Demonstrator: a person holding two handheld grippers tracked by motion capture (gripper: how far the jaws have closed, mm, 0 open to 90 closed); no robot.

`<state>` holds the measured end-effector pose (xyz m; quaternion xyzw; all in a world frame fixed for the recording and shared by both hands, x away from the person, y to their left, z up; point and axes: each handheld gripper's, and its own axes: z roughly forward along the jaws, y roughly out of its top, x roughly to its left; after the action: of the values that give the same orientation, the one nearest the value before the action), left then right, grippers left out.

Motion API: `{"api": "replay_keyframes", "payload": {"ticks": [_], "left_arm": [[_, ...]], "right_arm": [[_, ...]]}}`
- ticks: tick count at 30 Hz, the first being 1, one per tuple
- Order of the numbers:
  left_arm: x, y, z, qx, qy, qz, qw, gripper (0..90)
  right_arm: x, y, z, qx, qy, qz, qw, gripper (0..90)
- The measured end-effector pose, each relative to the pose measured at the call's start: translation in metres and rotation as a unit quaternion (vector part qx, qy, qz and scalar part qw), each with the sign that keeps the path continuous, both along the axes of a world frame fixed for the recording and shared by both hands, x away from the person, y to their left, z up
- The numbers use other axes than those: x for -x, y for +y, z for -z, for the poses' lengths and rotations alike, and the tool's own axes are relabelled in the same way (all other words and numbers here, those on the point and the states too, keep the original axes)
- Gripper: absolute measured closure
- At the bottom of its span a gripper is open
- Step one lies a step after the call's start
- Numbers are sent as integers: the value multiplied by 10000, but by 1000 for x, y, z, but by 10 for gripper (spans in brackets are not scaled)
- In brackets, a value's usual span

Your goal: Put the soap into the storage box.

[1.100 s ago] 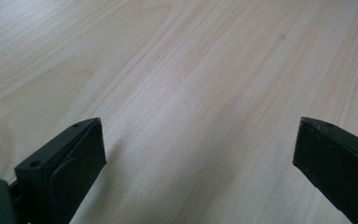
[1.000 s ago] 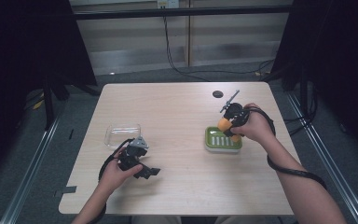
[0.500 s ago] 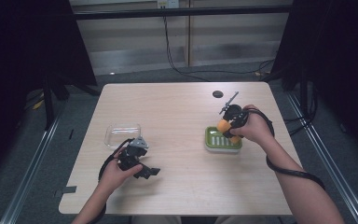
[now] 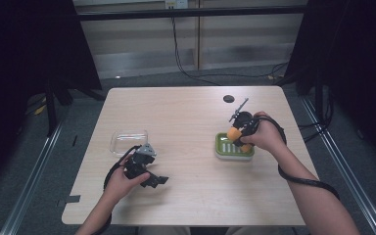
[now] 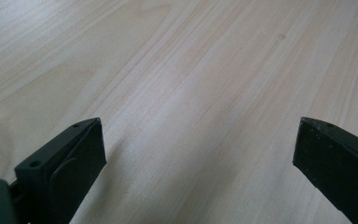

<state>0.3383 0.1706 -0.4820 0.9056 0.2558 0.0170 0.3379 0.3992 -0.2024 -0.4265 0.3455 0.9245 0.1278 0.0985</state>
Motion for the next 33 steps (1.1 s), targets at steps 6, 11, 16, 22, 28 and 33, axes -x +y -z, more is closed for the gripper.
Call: {"api": "replay_keyframes", "payload": {"ticks": [6,11,16,22,28,33], "left_arm": [[-1,1,-1,-58,-5,37,10000,20],[-1,1,-1,-48,-6,33,10000,19],[-1,1,-1,-51,-10,35,10000,20],[-1,1,-1,-55,-19,44,10000,20],[-1,1,-1,-60,-10,39,10000,20],[-1,2,-1,-48,-24,27,10000,20]], "right_arm": [[-1,1,3,33,19,-3,10000,502],[-2,2,6,41,55,-20,10000,502],[-2,2,8,54,75,-33,10000,502],[-3,3,10,57,75,-21,10000,502],[-4,3,13,-18,90,18,10000,502],[-5,2,17,-68,145,-15,9999,502]]}}
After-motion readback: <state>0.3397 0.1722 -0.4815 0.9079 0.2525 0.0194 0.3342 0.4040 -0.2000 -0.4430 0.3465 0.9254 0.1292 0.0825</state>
